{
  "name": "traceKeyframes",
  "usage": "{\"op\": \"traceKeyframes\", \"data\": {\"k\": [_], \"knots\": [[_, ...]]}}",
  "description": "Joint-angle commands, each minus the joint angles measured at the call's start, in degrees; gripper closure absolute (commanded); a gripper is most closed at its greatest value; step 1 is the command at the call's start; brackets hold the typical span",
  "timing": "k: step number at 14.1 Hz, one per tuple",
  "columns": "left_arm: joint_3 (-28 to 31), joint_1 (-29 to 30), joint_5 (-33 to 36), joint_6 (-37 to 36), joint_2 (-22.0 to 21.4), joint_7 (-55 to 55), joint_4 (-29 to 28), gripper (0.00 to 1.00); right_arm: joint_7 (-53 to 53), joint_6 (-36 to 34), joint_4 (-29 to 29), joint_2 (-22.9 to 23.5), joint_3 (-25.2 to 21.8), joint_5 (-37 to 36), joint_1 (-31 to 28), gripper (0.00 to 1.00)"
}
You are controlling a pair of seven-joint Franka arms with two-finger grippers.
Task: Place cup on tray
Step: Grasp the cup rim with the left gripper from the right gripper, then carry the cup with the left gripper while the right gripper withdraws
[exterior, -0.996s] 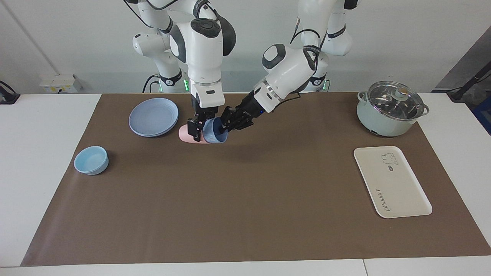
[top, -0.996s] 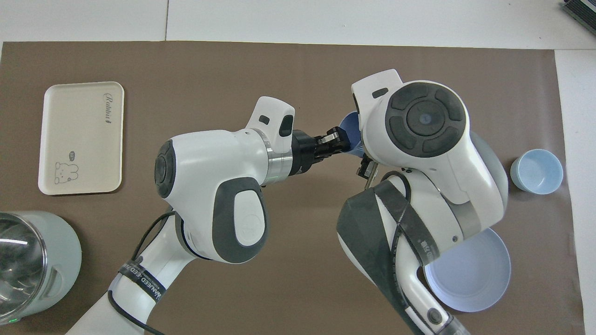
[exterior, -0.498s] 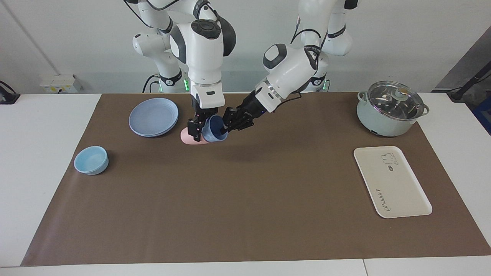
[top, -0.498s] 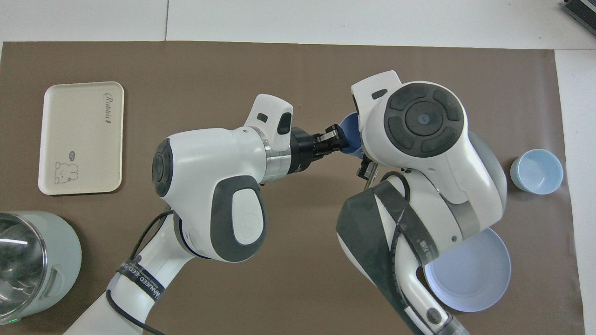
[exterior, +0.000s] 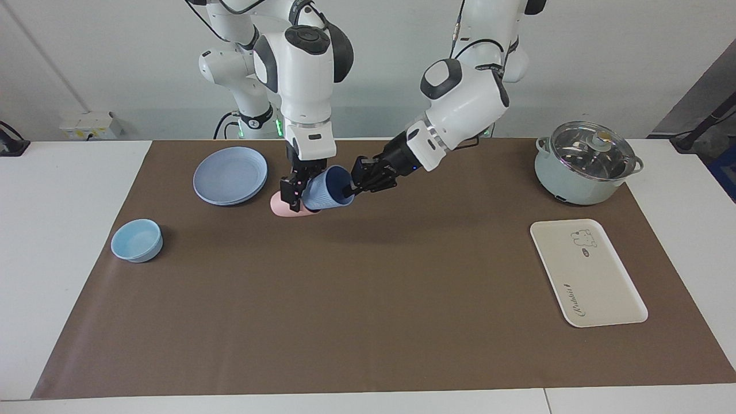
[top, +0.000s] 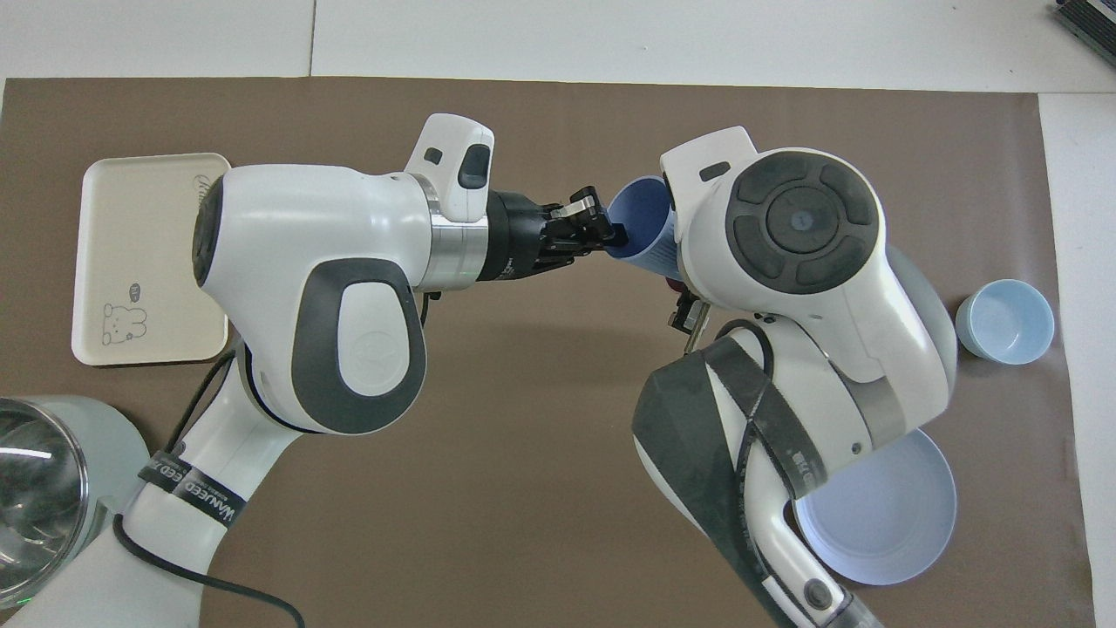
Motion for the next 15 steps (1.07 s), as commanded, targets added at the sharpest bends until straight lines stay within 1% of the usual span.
{"op": "traceKeyframes", "data": {"k": [1, 2, 3, 5, 7, 9, 11, 13, 15], "knots": [[0.05, 3.52, 0.43, -4.27, 1.52, -0.24, 4.23, 1.00, 1.28, 0.18, 0.05, -0.03, 0.38, -1.27, -0.24, 1.00], [0.14, 5.19, 1.73, -6.29, 1.52, -0.07, 4.85, 1.00, 1.28, 0.18, 0.05, -0.03, 0.38, -1.27, -0.15, 1.00], [0.14, 7.20, 4.44, -8.66, 1.52, 0.02, 5.99, 1.00, 1.28, 0.18, 0.05, -0.03, 0.38, -1.27, -0.24, 1.00], [0.14, 10.11, 12.68, -12.27, 1.44, 0.55, 6.88, 1.00, 1.28, 0.27, 0.05, -0.03, 0.38, -1.27, -0.24, 1.00], [0.14, 12.13, 22.09, -12.29, 1.26, 0.81, 6.88, 1.00, 1.28, 0.71, -0.04, -0.03, 0.38, -1.27, -0.50, 1.00], [0.14, 15.65, 28.79, -12.46, 1.17, 2.29, 6.79, 1.00, 1.11, 2.11, -0.04, 0.05, 0.20, -0.31, -1.46, 1.00], [0.14, 20.82, 31.27, -12.46, 1.09, 6.94, 6.18, 1.00, 0.75, 4.74, -0.12, -0.03, 0.20, 0.22, -4.35, 1.00], [0.31, 26.27, 31.54, -12.29, 0.74, 13.26, 4.60, 1.00, -0.12, 6.15, -0.12, -0.03, 0.20, 6.34, -7.34, 1.00], [0.22, 32.25, 31.54, -12.29, 0.03, 21.34, 2.75, 1.00, -3.45, 10.36, -0.21, 0.14, 0.20, 11.27, -10.85, 1.00]]}}
